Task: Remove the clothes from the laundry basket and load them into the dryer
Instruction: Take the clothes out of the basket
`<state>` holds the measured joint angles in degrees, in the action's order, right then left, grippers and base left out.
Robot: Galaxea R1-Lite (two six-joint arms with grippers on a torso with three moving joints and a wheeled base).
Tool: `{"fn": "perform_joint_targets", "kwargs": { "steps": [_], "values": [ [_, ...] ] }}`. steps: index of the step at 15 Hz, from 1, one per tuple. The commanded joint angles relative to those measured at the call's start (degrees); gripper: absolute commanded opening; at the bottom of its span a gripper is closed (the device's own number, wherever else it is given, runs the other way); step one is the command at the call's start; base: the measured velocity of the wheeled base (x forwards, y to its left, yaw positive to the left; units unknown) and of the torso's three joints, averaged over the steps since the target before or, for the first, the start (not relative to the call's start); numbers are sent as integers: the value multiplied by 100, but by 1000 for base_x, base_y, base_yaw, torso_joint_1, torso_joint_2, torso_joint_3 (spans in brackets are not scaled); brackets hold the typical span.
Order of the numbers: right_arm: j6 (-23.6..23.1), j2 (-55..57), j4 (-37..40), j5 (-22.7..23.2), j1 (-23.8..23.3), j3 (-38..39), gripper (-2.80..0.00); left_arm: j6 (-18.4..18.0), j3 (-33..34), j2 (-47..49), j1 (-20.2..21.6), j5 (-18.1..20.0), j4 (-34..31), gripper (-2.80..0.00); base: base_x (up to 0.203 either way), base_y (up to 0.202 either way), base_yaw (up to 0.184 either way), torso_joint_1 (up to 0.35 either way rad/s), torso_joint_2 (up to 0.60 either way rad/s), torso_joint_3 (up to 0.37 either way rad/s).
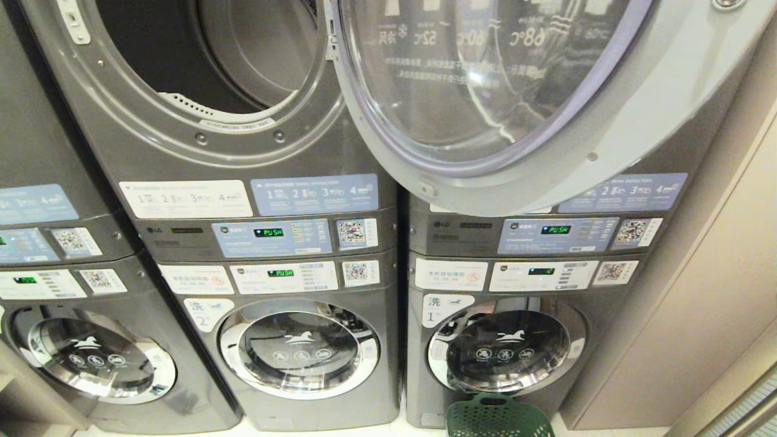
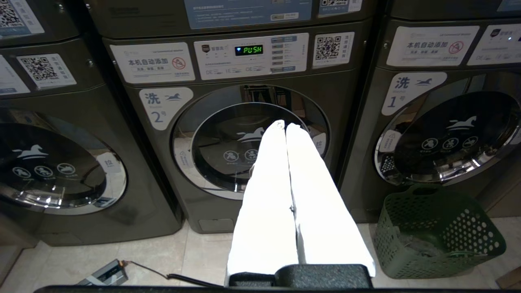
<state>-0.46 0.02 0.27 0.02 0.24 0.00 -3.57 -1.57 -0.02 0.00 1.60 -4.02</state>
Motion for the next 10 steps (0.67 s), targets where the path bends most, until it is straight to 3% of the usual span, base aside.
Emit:
{"fn": "perform_joint_targets", "kwargs": {
  "steps": [1,5,10],
  "values": [
    [-16,-2,0,10,2,0,-280,33,-1,-6,0,-1,-2,-280,0,-195,2,-2,0,2],
    [-59,-2,0,15,2,0,-280,176,-1,-6,0,-101,-2,-280,0,-176,-1,3,2,3],
    [-51,-2,0,6,2,0,-280,226,-4,-6,0,-160,-2,-280,0,-16,0,-51,99,61]
  ]
}}
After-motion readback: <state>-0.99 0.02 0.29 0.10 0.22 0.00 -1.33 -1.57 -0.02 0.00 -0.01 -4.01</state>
